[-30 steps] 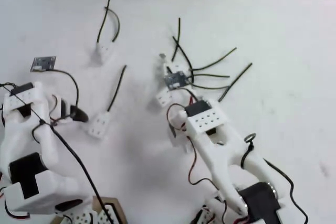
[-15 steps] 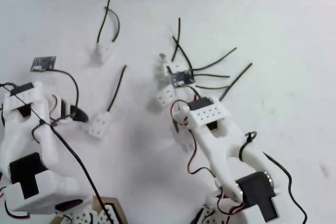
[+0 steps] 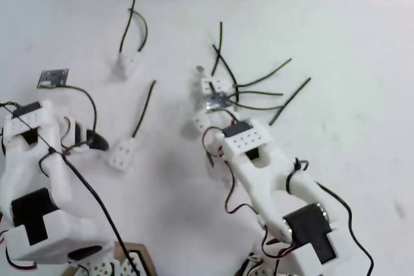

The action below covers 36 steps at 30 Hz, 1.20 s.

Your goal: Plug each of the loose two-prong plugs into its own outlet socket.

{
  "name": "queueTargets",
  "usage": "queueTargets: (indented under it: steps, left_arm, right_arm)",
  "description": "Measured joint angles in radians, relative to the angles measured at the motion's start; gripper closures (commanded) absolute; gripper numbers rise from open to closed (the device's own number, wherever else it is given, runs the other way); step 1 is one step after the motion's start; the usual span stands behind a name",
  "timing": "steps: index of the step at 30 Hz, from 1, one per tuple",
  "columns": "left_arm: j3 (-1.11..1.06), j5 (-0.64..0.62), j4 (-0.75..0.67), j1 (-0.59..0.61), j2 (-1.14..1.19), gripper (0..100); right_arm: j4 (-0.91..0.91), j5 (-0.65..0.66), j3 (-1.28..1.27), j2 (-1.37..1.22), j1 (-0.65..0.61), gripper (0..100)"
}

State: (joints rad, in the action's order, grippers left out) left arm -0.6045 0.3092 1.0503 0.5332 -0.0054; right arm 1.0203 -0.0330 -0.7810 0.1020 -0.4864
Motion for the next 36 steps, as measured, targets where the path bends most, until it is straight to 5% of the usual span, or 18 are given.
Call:
queueTargets:
  steps: [5,11,19,36]
  left_arm:
    - [0.000,0.000,0.000,0.000,0.000,65]
    - [0.000,0.000,0.000,0.000,0.000,65]
    - [0.000,0.000,0.000,0.000,0.000,65]
    - [0.000,0.000,0.000,0.000,0.000,65]
  right_arm:
    - [0.000,0.000,0.000,0.000,0.000,96.9]
    - [0.051,0.020,0.018,0.000,-0.005,80.5]
    - [0.187,0.026,0.049,0.149,-0.005,84.1]
    - [0.107,0.028,-0.086,0.195,-0.072,84.4]
